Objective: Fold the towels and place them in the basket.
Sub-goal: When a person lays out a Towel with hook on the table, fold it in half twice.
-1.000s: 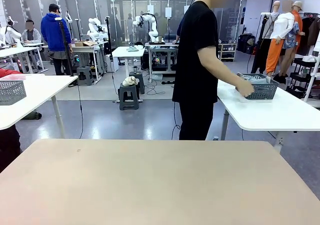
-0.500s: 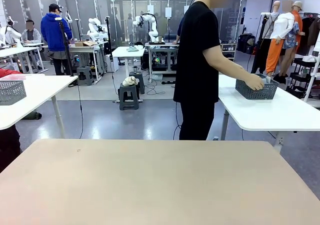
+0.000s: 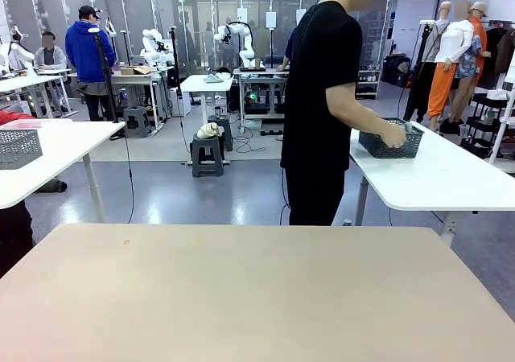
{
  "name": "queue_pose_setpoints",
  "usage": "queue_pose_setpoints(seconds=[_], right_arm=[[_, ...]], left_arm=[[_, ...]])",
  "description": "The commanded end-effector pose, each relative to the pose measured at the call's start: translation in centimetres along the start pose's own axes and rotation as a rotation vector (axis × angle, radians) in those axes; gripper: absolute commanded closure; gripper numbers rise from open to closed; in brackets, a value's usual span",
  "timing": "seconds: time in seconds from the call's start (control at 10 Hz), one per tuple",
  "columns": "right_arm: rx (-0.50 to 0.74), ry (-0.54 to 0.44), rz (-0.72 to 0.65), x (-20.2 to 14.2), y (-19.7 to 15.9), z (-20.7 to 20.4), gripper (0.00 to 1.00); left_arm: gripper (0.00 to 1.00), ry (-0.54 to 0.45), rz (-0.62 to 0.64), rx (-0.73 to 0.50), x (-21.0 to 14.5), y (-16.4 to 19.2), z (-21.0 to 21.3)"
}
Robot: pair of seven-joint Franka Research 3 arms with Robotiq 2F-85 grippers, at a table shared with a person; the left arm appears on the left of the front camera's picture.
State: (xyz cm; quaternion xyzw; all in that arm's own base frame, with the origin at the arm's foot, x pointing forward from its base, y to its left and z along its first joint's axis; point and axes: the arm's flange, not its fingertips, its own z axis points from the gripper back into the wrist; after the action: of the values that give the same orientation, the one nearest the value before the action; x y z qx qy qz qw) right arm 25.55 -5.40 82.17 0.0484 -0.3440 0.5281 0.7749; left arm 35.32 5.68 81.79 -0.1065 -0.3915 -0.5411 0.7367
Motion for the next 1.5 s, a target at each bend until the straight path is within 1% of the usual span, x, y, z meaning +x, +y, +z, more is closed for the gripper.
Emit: queue_pose_setpoints(seconds=[0.0, 0.2, 0.7, 1.0, 1.2, 1.4], right_arm=[[0.014, -0.039, -0.017, -0.1, -0.59, 0.54, 0.0], [0.012, -0.074, -0.036, -0.14, -0.73, 0.77, 0.0], [0.02, -0.112, -0.046, -0.04, -0.68, 1.2, 0.0], [0.024, -0.107, -0.036, 0.07, -0.51, 1.24, 0.0], [0.019, -0.102, -0.04, 0.02, -0.37, 1.11, 0.0], [0.019, -0.102, -0.04, 0.02, -0.37, 1.11, 0.0]], left_arm=[[0.0, -0.019, 0.016, -0.042, -0.09, 0.29, 0.39], [0.0, -0.03, 0.032, -0.064, -0.17, 0.25, 0.51], [0.0, -0.032, 0.058, -0.119, -0.13, 0.15, 0.73], [0.0, 0.011, 0.071, -0.143, -0.04, -0.15, 0.59], [0.0, 0.061, 0.085, -0.141, -0.15, -0.25, 0.46], [0.0, 0.07, 0.086, -0.133, -0.21, -0.33, 0.52]])
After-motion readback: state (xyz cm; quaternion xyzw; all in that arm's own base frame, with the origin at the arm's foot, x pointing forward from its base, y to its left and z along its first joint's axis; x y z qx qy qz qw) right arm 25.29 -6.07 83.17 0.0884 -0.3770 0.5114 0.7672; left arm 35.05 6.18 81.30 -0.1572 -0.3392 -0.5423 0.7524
